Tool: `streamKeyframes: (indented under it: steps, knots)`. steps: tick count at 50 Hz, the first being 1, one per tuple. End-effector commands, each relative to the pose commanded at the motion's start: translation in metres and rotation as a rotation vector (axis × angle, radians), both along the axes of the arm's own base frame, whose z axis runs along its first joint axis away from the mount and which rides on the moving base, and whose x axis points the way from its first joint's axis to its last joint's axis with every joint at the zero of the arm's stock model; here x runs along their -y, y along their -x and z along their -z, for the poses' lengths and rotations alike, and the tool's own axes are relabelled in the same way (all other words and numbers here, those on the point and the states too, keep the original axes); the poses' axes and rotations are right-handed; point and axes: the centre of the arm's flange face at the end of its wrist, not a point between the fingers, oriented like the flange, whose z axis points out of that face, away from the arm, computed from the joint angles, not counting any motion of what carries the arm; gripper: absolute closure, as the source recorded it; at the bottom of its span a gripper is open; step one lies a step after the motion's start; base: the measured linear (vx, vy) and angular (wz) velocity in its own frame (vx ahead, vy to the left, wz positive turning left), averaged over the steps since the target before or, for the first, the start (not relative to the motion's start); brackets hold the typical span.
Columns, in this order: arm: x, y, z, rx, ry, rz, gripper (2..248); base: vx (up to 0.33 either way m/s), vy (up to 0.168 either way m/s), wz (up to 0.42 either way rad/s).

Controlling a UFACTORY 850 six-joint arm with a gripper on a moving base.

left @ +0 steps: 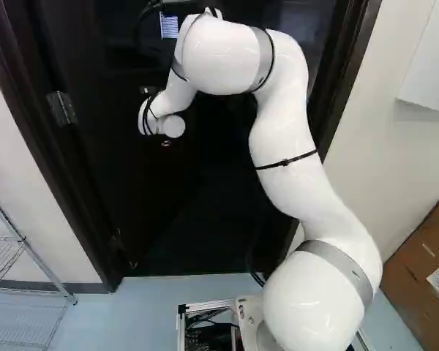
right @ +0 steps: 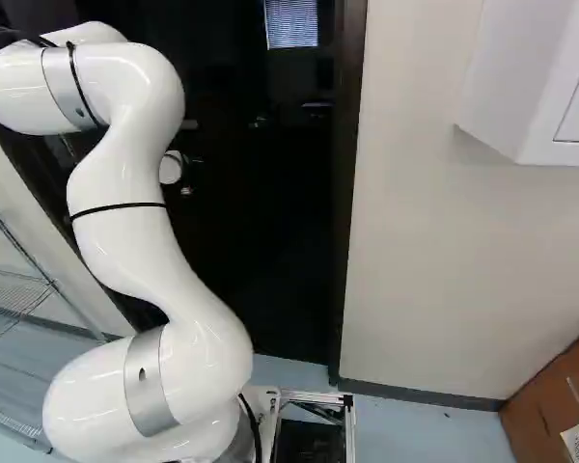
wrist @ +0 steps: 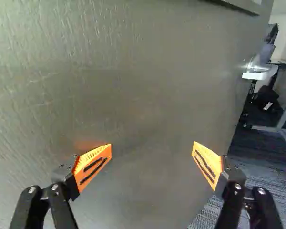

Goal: Open the door and move inside

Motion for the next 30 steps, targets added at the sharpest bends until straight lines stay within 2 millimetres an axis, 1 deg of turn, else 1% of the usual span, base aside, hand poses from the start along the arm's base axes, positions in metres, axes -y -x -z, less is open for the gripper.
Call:
streamKeyframes:
  steps: [5,10,25,30]
  knots:
    - [-0.008,-0.001,0.001,0.004,-0.002,-0.008,3,0.0,0.0,0.0]
    - [-0.011,-0.002,0.001,0.005,-0.003,-0.012,3,0.0,0.0,0.0]
    - [-0.012,-0.002,0.001,0.005,-0.003,-0.013,3,0.0,0.0,0.0]
    - [-0.009,0.002,0.001,0.002,-0.001,-0.012,3,0.0,0.0,0.0]
